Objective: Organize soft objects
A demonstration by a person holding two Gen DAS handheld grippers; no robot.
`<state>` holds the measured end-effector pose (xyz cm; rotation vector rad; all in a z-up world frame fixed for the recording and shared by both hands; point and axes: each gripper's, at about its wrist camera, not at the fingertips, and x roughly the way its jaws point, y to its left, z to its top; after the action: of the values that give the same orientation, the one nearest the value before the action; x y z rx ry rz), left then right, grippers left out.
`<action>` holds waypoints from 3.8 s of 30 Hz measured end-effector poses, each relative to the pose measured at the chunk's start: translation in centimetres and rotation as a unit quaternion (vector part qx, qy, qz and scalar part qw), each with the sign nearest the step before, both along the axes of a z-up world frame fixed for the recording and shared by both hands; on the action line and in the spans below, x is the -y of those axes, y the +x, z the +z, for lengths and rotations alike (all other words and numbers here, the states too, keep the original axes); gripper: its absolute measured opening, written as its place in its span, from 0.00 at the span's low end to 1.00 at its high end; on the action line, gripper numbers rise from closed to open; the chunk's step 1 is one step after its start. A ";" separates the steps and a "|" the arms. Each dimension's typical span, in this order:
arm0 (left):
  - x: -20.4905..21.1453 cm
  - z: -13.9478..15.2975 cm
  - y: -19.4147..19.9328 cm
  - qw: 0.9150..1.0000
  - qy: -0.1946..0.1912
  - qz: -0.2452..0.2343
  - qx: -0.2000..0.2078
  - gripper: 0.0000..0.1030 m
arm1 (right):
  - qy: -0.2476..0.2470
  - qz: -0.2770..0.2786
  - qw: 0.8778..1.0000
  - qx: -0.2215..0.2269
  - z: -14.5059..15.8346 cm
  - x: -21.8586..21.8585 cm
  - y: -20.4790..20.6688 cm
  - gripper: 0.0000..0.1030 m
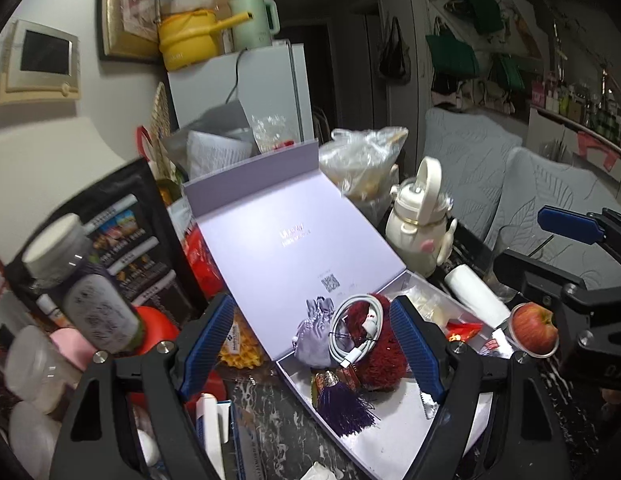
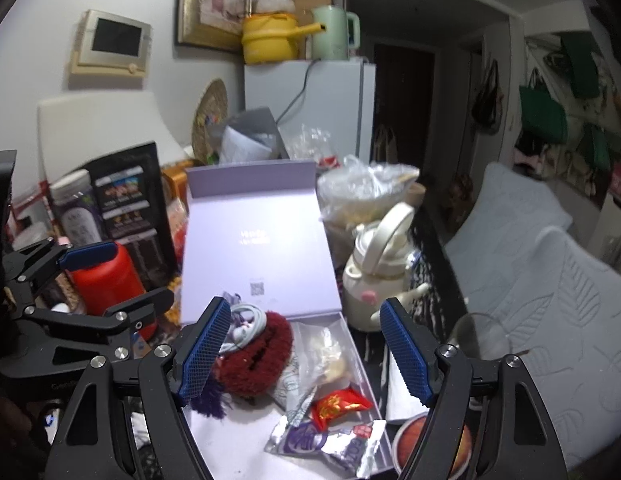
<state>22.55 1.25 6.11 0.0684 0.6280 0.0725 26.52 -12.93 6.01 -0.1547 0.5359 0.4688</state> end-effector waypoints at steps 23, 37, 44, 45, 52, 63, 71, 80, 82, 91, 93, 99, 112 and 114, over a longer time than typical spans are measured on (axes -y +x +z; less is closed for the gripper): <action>2.0 8.4 -14.6 0.993 0.009 -0.021 0.118 0.99 | 0.024 -0.053 0.994 0.091 7.1 4.2 -16.4 0.90; 2.7 6.0 -21.1 0.993 -0.019 -0.045 0.105 0.99 | 0.010 -0.108 0.991 0.080 4.4 5.6 -23.7 0.94; 2.7 3.6 -22.8 0.994 -0.037 -0.055 0.083 0.99 | 0.006 -0.126 0.991 0.055 1.8 5.9 -25.7 0.94; 2.8 3.3 -23.1 0.995 -0.038 -0.056 0.080 0.99 | 0.006 -0.127 0.991 0.051 1.6 5.9 -25.9 0.94; 3.2 0.7 -23.6 0.996 -0.046 -0.061 0.052 0.99 | 0.008 -0.137 0.990 0.030 -0.6 6.4 -26.5 0.94; 3.5 -1.7 -23.6 0.997 -0.047 -0.058 0.031 0.99 | 0.023 -0.137 0.990 -0.011 -3.8 6.7 -26.5 0.94; 4.0 -2.7 -23.1 0.996 -0.051 -0.065 0.016 0.99 | 0.022 -0.144 0.989 -0.023 -4.8 6.8 -26.3 0.94; 4.2 -3.2 -22.6 0.997 -0.052 -0.063 0.009 0.99 | 0.019 -0.143 0.989 -0.029 -5.4 6.6 -26.0 0.94; 4.1 -3.1 -22.5 0.997 -0.050 -0.062 0.009 0.99 | 0.017 -0.142 0.989 -0.029 -5.4 6.5 -26.0 0.94; 4.1 -3.3 -22.1 0.997 -0.046 -0.059 0.004 0.99 | 0.013 -0.141 0.990 -0.029 -5.5 6.3 -25.9 0.94; 4.1 -3.3 -22.0 0.997 -0.046 -0.058 0.003 0.99 | 0.012 -0.141 0.990 -0.028 -5.5 6.3 -25.9 0.94; 4.1 -3.4 -21.9 0.997 -0.046 -0.059 0.001 0.99 | 0.012 -0.141 0.989 -0.028 -5.4 6.3 -25.8 0.94; 4.4 -3.6 -21.8 0.997 -0.043 -0.062 0.001 0.99 | 0.011 -0.143 0.989 -0.029 -5.6 6.7 -25.7 0.94; 4.5 -3.7 -21.8 0.997 -0.042 -0.064 0.000 0.99 | 0.010 -0.143 0.989 -0.028 -5.6 6.9 -25.7 0.94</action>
<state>0.79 -3.22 2.44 0.0273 0.6245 -0.0775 0.80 -19.79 0.44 -0.0448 0.5976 0.1987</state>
